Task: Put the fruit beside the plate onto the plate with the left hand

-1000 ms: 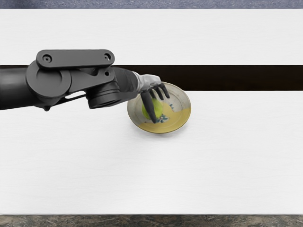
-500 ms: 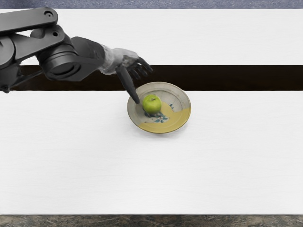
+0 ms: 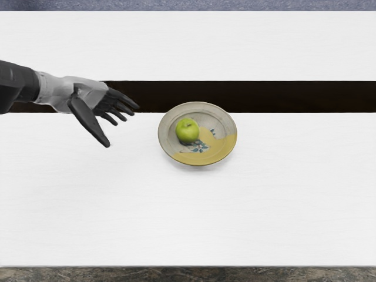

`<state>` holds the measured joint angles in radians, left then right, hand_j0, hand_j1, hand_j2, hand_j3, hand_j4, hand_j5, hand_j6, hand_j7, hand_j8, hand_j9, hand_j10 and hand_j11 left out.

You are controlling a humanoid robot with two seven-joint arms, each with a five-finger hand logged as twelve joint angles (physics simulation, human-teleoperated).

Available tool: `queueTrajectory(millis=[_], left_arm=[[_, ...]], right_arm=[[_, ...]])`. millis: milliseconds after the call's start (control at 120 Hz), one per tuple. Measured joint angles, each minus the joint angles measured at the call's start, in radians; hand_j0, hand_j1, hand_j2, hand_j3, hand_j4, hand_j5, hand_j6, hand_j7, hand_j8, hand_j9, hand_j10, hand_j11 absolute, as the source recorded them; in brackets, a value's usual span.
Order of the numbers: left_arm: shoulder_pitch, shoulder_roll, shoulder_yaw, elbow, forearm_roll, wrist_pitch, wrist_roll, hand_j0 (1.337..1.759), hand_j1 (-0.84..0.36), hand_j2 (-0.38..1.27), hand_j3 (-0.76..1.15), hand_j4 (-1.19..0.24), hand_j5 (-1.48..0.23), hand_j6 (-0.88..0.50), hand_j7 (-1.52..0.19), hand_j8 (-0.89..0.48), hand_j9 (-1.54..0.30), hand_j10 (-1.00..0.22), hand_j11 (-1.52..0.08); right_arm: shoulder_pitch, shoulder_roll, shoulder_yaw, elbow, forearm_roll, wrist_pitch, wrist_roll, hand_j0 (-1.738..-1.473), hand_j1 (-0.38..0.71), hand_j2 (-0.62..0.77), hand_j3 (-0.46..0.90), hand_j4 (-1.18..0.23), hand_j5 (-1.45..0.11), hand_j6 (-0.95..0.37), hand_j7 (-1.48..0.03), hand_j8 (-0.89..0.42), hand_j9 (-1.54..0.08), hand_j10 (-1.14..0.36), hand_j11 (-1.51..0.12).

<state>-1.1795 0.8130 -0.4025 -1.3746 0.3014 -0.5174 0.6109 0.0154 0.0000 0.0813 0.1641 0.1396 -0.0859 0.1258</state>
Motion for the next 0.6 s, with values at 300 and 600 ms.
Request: queueTrajectory(millis=[300,600], left_arm=[[0.130,0.117,-0.143,0.034,-0.041,-0.089,0.000,1.658,0.05,0.05,0.00,-0.25,-0.33,-0.25,-0.33,-0.25,-0.33,-0.25,-0.33],[0.198,0.138,-0.152,0.249,-0.216,-0.094,0.000,1.658,0.05,0.05,0.00,-0.25,-0.33,-0.25,-0.33,-0.25,-0.33,-0.25,-0.33]], right_arm=[[0.000,0.000,0.000,0.000,0.000,0.000,0.000,-1.658,-0.31,-0.01,0.00,-0.04,-0.05,-0.04,-0.05,-0.04,-0.05,-0.03,-0.05],[0.000,0.000,0.003,-0.001,0.000,0.000,0.000,-1.658,-0.31,-0.01,0.00,-0.03,-0.05,-0.04,-0.05,-0.03,-0.05,-0.03,-0.05]])
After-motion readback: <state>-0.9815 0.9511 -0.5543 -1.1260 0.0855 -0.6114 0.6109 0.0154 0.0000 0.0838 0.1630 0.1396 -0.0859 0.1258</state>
